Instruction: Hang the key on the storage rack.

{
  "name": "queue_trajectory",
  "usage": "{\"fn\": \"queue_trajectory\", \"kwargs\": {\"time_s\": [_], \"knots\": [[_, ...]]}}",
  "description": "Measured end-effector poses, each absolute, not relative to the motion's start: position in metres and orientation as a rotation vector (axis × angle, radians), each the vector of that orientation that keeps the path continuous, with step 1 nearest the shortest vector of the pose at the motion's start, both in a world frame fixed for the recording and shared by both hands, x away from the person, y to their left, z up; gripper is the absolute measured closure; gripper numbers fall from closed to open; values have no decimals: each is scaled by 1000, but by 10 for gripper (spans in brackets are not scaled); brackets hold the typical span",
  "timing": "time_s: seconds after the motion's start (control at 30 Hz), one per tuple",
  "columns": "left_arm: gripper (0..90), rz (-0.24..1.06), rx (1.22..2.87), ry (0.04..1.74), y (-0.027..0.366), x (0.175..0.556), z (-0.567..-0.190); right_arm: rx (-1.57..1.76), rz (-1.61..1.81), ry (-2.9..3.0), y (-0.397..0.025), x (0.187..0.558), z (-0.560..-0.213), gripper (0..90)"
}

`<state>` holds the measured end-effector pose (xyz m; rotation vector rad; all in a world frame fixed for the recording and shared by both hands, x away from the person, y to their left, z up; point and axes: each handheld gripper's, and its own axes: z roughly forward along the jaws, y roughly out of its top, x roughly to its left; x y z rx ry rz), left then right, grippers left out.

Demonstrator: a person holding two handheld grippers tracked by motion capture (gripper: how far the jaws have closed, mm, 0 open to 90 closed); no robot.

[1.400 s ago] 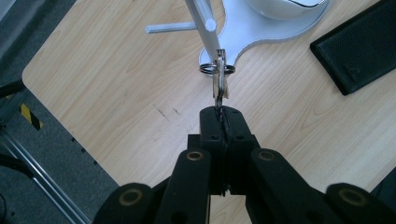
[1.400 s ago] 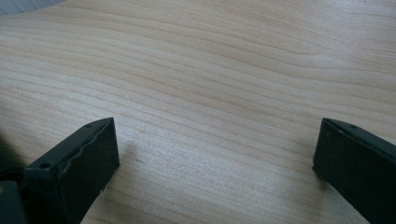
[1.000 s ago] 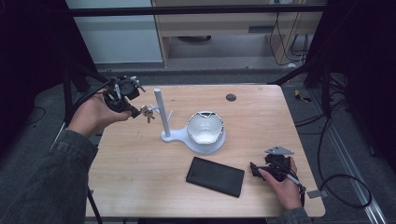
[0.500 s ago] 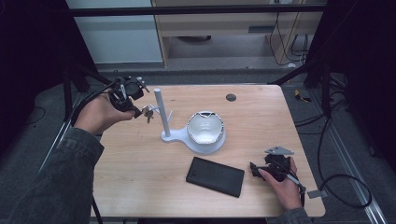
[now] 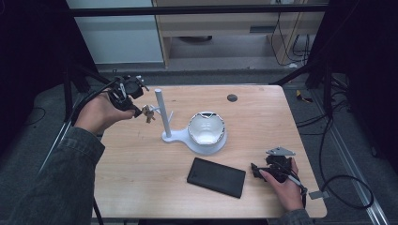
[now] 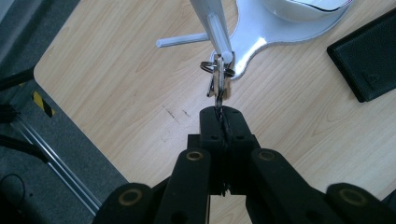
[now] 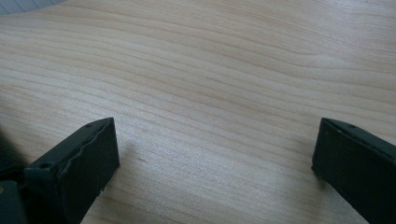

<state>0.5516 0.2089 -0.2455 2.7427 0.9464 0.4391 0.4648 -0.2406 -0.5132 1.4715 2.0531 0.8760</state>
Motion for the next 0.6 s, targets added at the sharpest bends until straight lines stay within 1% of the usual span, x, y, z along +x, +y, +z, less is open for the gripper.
{"fn": "queue_trajectory", "kwargs": {"time_s": [0.13, 0.6], "knots": [[885, 447, 2764, 952, 204, 554, -249, 1468, 876, 2054, -241, 465, -513, 6], [886, 436, 2742, 959, 200, 558, -248, 1467, 880, 2055, -240, 464, -513, 6]]}}
